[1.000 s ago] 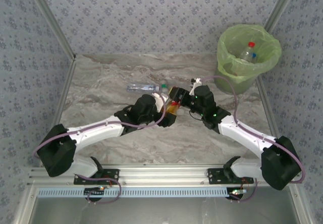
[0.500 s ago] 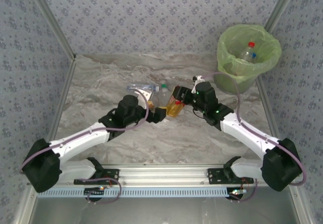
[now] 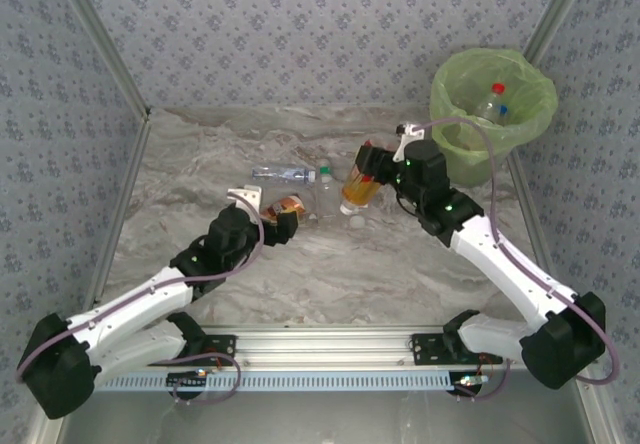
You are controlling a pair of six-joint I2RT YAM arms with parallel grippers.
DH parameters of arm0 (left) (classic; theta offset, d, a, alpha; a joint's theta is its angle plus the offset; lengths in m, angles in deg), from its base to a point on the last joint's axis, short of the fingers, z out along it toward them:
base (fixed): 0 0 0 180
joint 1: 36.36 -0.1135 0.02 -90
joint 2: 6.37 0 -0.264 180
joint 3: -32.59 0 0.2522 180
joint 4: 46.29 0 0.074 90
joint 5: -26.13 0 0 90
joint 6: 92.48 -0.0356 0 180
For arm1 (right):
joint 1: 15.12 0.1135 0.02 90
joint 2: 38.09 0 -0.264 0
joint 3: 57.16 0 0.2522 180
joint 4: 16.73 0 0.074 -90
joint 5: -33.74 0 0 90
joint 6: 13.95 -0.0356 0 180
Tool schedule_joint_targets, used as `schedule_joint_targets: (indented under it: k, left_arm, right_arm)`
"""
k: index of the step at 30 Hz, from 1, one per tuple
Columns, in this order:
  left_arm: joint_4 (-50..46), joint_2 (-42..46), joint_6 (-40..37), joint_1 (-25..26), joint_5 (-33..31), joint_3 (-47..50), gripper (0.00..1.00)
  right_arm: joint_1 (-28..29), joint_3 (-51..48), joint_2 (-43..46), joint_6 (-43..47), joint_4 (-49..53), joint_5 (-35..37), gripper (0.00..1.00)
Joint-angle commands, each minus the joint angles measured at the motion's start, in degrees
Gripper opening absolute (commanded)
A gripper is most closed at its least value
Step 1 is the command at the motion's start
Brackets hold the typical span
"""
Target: Put the plastic bottles in the bin
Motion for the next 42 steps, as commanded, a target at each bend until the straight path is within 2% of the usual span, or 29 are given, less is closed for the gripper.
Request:
schedule_joint_targets:
  k: [1, 9, 13, 16, 23, 28, 32, 34, 38, 42]
  left_arm:
    - [-4.25, 1.72, 0.56, -0.30, -5.79, 0.24, 0.99]
    - [-5.07, 3.81, 1.34, -0.37, -7.83, 1.74, 0.99]
    - [-5.34, 3.55, 1.44, -0.50, -8.08, 1.83, 0.99]
    - [-5.52, 3.25, 1.79, -0.59, -8.11, 1.57, 0.99]
    - [-5.96, 1.42, 1.87, -0.70, -7.94, 0.50, 0.99]
    - [-5.69, -1.85, 1.53, -0.62, -6.83, -1.25, 0.99]
    - [-5.95, -4.87, 1.26, -0.76, -4.95, -3.44, 0.99]
    - [-6.08, -6.08, 1.40, -0.73, -4.36, -4.18, 0.99]
    - [-6.50, -8.15, 1.76, -0.70, -3.35, -5.26, 0.99]
    - [-7.18, -9.53, 2.09, -0.71, -3.49, -6.23, 0.99]
  right_arm:
    - [-2.07, 4.72, 1.70, 6.27, 0.91, 4.66, 0.54]
    - [-13.27, 12.58, -0.06, 9.64, -3.45, 4.34, 0.54]
    - [-19.06, 15.42, -2.34, 11.72, -9.06, 5.20, 0.54]
    - [-21.36, 16.06, -4.14, 15.13, -14.49, 7.94, 0.54]
    - [-29.80, 19.59, -11.25, 13.30, -24.37, 10.24, 0.55]
    - [-32.86, 24.75, -19.17, 11.20, -25.63, 16.82, 0.55]
    - [-34.11, 25.47, -24.90, 10.23, -33.35, 20.70, 0.56]
    - [-33.78, 27.13, -28.00, 13.88, -36.20, 22.20, 0.56]
    - [-32.25, 30.78, -34.66, 26.96, -41.93, 25.75, 0.56]
    - [-33.33, 36.46, -39.45, 27.74, -36.37, 25.48, 0.57]
